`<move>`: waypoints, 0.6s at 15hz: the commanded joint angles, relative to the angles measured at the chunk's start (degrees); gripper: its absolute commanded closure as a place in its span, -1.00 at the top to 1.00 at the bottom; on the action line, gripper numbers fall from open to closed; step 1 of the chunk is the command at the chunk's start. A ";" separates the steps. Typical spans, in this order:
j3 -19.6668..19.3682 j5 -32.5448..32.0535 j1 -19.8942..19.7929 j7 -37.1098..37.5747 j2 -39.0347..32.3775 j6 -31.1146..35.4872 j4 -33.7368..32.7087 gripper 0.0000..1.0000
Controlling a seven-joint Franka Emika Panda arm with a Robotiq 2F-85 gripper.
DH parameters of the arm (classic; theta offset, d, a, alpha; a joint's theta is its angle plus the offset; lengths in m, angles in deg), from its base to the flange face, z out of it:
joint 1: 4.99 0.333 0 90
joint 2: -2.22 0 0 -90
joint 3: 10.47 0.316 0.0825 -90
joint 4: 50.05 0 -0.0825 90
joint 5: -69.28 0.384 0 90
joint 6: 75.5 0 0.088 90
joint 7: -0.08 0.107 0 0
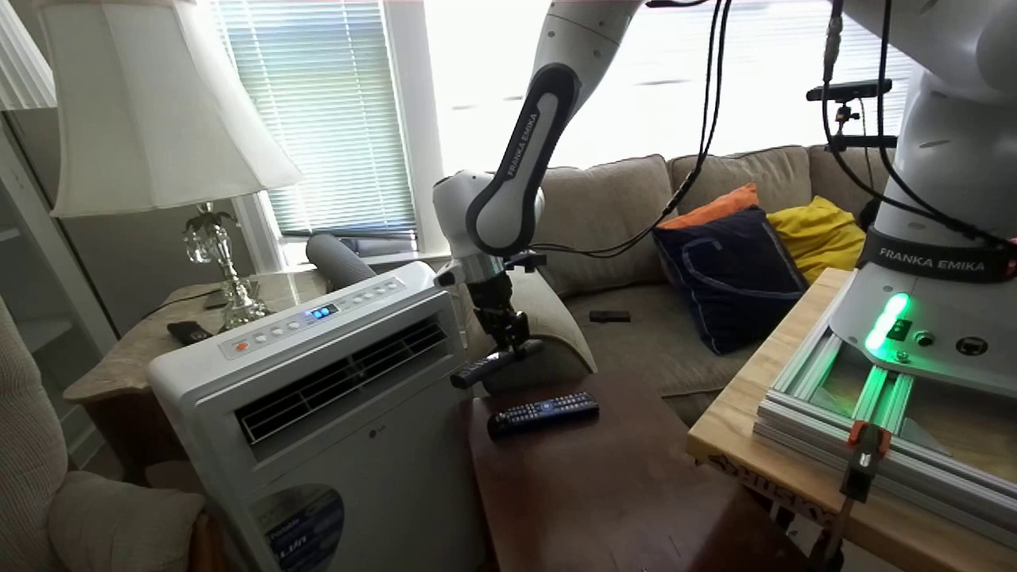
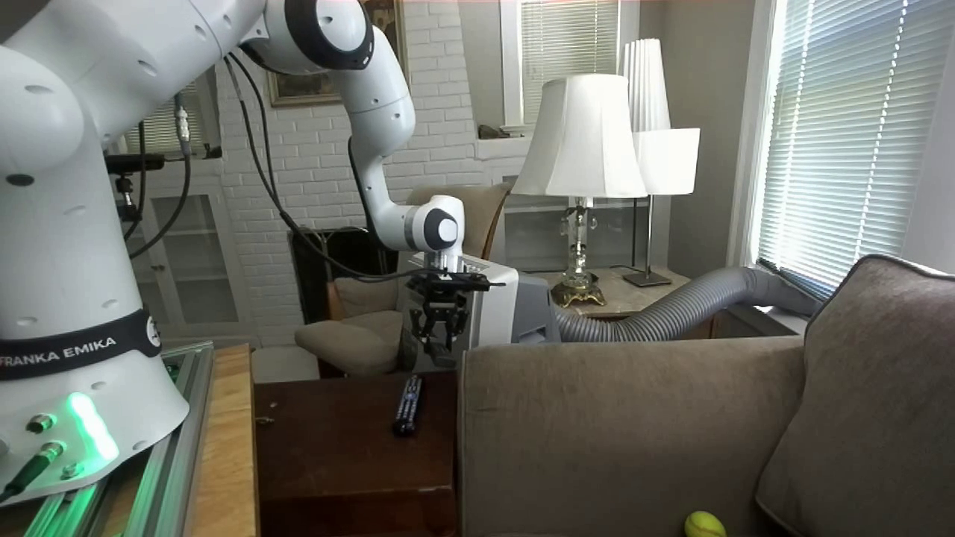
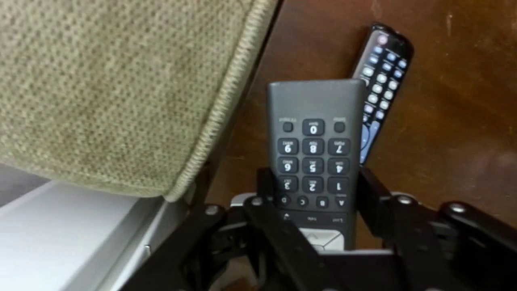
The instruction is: Remove the remote control from the armrest and put it on the table.
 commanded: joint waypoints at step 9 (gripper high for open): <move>3.18 2.69 -5.24 -3.72 -8.79 -24.47 -14.85 -0.43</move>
